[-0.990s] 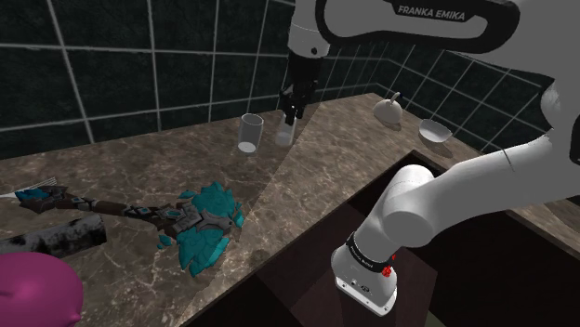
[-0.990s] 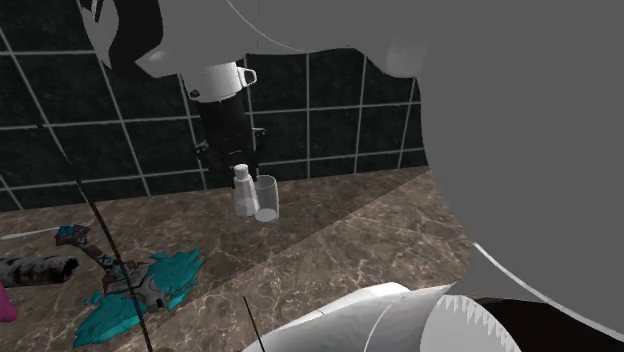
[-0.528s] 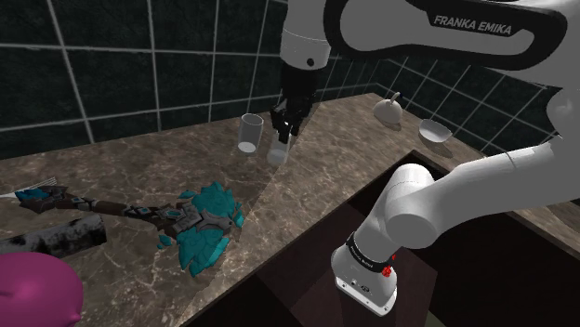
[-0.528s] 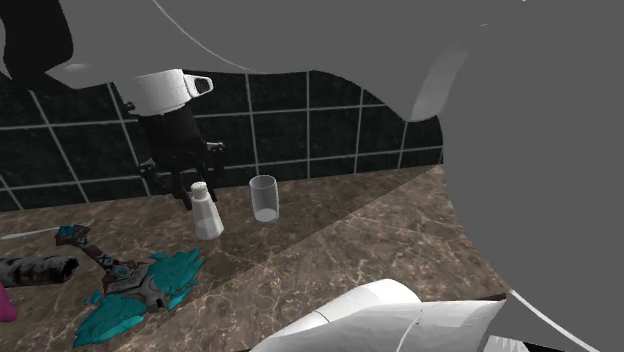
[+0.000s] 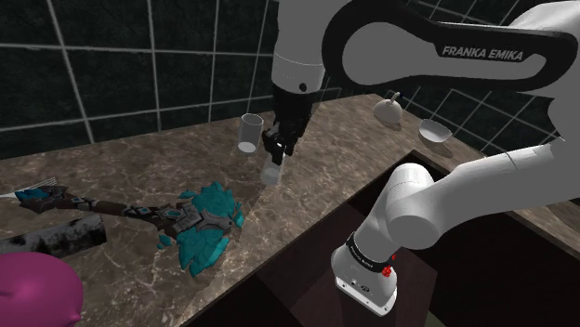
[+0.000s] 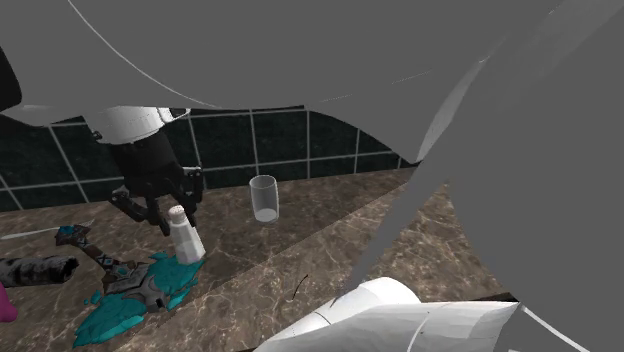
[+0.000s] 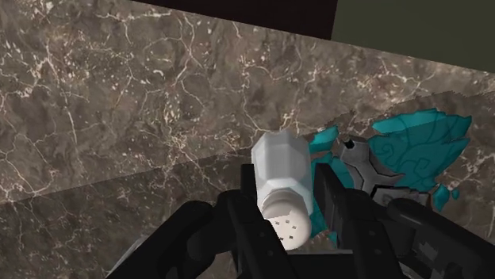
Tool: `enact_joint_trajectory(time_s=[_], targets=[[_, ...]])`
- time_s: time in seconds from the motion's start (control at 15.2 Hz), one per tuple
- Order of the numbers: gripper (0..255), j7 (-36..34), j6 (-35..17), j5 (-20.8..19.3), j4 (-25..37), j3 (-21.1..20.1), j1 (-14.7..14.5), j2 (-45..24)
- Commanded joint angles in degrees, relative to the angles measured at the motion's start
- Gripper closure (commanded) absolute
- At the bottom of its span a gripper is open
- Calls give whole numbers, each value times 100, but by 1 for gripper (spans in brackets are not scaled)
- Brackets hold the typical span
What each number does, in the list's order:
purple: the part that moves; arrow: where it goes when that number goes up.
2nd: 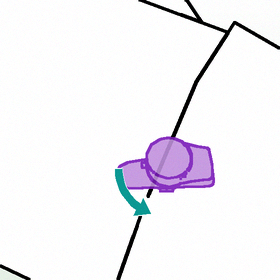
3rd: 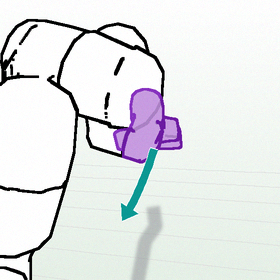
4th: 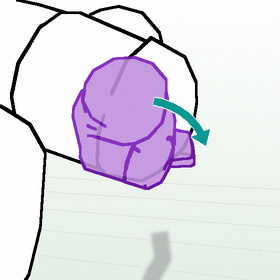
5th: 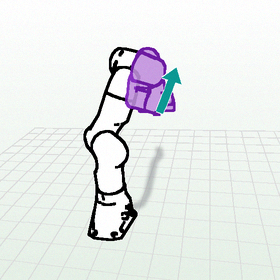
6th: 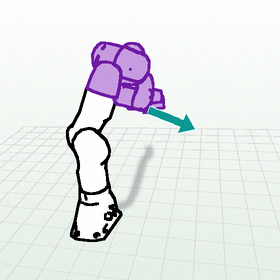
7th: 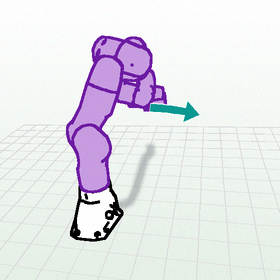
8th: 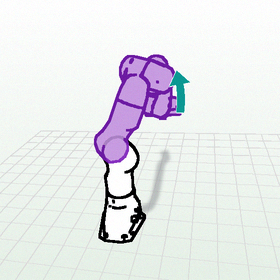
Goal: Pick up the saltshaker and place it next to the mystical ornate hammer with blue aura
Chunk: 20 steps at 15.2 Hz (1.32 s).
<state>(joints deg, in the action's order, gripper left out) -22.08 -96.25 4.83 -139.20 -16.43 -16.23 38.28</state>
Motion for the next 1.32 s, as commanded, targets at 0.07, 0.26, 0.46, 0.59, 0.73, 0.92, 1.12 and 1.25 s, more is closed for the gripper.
enact_joint_trajectory(time_s=[0.07, 0.26, 0.46, 0.59, 0.73, 0.92, 1.12, 1.25], targets=[[255, -9, -224, 22, -224, -25, -12, 2], [255, -23, -460, 45, -439, -58, -22, -19], [255, -39, -701, 68, -646, -94, -32, -54], [255, -50, -865, 82, -780, -119, -37, -85], [255, -62, -1031, 97, -909, -145, -42, -123], [255, -81, -1287, 117, -1095, -186, -47, -193], [255, -102, -1549, 135, -1272, -229, -50, -281], [255, -118, -1729, 146, -1384, -260, -50, -349]])
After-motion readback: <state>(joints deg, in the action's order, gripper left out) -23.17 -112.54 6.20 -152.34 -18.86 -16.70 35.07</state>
